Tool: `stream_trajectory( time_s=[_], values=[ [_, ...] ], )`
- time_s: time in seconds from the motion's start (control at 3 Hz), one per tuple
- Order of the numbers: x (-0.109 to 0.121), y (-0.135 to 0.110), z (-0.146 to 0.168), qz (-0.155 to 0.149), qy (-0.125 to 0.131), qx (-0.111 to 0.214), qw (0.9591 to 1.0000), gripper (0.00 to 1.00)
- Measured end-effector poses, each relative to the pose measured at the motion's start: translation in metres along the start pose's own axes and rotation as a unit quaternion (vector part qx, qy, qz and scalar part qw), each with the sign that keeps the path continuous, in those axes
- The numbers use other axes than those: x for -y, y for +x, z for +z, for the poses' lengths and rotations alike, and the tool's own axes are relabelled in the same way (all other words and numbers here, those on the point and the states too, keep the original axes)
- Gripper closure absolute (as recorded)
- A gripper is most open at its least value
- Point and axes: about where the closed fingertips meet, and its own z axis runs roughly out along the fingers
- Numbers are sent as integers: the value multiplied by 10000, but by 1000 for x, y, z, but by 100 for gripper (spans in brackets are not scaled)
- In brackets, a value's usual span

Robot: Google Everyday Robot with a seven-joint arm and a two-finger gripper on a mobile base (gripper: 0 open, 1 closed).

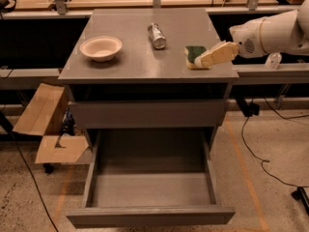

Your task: Place sponge into middle drawer

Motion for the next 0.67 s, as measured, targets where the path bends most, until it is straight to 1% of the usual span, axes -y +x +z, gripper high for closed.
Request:
stream_trajectory(
  time_s=[0.33, 0.67],
  values=[
    [-5, 9, 4, 20, -19, -133, 9999, 0],
    [-5, 23, 20, 43, 41, -152, 9999, 0]
  ],
)
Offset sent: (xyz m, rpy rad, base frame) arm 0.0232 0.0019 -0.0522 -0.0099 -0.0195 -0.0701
